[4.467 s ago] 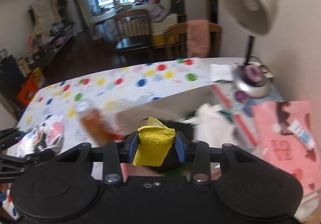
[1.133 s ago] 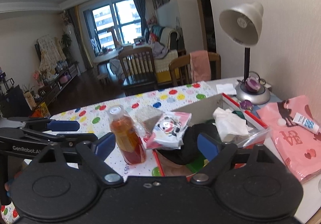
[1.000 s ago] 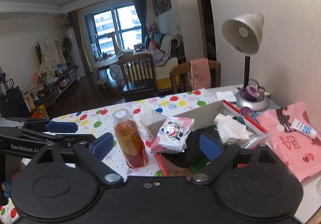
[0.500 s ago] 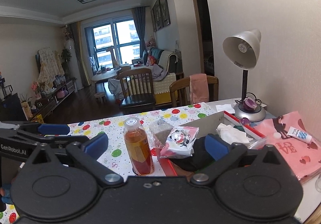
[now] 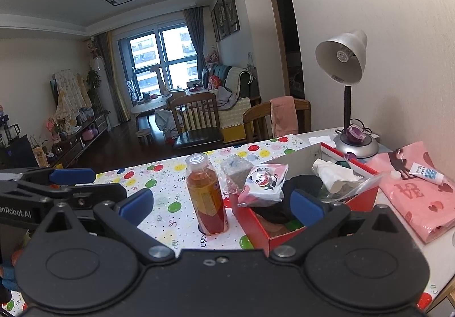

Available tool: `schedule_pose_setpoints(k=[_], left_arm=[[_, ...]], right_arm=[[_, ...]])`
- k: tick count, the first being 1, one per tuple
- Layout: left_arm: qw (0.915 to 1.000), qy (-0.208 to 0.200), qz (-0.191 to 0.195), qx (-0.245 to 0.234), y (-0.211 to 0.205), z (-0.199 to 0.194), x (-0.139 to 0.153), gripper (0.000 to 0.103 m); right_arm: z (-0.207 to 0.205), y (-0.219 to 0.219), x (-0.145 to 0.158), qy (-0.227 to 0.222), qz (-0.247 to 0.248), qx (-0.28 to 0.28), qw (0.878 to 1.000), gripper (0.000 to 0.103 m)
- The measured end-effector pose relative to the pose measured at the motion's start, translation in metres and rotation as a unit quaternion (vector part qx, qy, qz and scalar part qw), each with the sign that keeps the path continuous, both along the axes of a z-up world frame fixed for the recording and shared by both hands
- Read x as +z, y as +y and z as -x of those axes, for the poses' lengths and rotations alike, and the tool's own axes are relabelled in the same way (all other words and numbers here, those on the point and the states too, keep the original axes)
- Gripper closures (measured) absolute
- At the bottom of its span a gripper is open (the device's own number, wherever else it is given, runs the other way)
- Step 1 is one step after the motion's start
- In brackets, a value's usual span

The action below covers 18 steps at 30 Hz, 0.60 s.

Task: Organize soft objects

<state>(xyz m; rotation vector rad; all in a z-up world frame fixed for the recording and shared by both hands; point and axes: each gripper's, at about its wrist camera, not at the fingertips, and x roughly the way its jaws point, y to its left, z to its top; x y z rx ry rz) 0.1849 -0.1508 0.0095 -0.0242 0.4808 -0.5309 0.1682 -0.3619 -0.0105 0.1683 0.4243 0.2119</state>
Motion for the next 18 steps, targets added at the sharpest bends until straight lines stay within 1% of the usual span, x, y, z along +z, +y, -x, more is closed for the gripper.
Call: schedule_pose_setpoints(k=[7,12,18], left_arm=[[0.9999,-0.002,0.002,0.011,0.006,0.007,-0.002,0.0],[0.9998,-0.006,-0.004,0.019,0.008,0.012,-0.004,0.0],[0.9996,-0.016,-0.003,0.024,0.013,0.017,-0.002,0.0]], right_arm=[[0.008,0.005,0.002,-0.008,0.006,-0.002,1.0,0.0],[0.011,0.004,0.003,-0.018,0.008,-0.003,1.0,0.0],[0.016,0.008,0.004,-0.023,0.012,-0.003,1.0,0.0]])
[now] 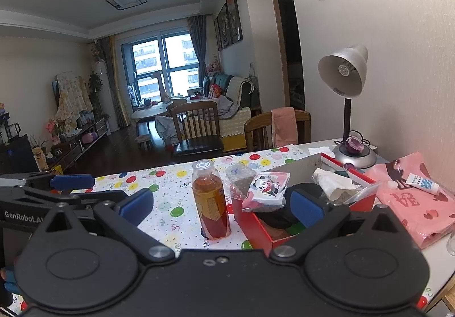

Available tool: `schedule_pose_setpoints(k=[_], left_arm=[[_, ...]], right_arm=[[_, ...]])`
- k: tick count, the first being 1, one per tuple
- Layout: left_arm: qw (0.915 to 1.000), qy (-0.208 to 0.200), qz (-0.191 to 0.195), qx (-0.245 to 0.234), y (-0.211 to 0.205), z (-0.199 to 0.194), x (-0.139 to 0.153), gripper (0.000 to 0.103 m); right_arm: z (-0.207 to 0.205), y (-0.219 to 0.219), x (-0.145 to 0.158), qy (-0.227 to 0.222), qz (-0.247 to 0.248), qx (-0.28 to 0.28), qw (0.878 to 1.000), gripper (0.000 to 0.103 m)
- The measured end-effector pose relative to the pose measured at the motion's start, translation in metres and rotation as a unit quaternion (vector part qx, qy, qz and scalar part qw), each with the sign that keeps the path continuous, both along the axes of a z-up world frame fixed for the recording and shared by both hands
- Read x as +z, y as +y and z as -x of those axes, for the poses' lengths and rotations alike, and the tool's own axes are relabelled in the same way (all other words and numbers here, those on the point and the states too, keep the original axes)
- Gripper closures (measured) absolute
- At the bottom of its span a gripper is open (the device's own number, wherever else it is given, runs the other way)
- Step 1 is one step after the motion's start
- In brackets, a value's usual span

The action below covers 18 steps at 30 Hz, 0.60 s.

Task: Organize soft objects

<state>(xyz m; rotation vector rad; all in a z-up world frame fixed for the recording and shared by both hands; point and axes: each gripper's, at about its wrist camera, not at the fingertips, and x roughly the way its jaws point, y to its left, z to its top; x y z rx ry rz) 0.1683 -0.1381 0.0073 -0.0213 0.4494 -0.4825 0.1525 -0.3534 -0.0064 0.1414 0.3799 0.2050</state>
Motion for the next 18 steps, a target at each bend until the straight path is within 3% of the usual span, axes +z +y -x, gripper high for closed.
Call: schedule_pose_setpoints(k=[18], left_arm=[[1.0,-0.002,0.004,0.006,0.0058,0.0003,0.0028,0.0]], right_arm=[[0.0014,0.0048,0.0001,-0.002,-0.001,-0.003,1.0,0.0]])
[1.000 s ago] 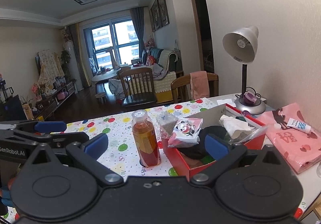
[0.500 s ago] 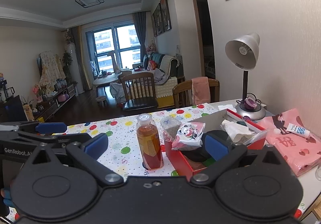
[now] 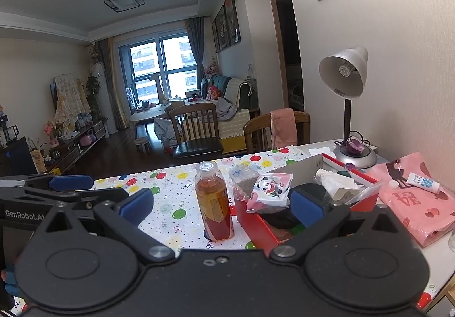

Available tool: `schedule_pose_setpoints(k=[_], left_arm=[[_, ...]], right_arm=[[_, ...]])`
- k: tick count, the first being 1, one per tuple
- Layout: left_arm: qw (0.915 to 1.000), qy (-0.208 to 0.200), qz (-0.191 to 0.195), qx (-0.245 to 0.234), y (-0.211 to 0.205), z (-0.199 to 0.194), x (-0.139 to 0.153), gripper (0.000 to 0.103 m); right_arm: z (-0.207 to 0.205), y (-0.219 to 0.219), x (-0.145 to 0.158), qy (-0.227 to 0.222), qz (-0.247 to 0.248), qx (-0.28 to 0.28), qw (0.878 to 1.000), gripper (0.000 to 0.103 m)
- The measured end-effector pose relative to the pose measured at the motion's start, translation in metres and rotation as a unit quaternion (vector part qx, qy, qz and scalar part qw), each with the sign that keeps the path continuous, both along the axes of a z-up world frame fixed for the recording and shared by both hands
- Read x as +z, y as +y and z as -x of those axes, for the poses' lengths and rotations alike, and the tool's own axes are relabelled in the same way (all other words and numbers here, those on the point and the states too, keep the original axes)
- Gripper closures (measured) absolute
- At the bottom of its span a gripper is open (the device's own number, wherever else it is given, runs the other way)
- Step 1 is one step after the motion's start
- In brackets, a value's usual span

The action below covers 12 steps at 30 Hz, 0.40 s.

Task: Organize soft objects

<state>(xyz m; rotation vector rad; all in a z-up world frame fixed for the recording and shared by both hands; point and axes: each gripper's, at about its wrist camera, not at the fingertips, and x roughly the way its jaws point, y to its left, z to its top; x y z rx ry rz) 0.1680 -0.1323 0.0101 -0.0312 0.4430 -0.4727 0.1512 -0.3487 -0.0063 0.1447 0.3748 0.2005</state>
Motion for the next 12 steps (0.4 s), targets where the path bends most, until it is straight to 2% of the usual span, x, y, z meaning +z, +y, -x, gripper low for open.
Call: schedule_pose_setpoints(k=[12], left_arm=[[1.0,0.006,0.006,0.001,0.0049,-0.0022,-0.0005,0.0]], right_arm=[[-0.0038,0.0065,-0.0009,0.005,-0.003,-0.004,1.0,0.0]])
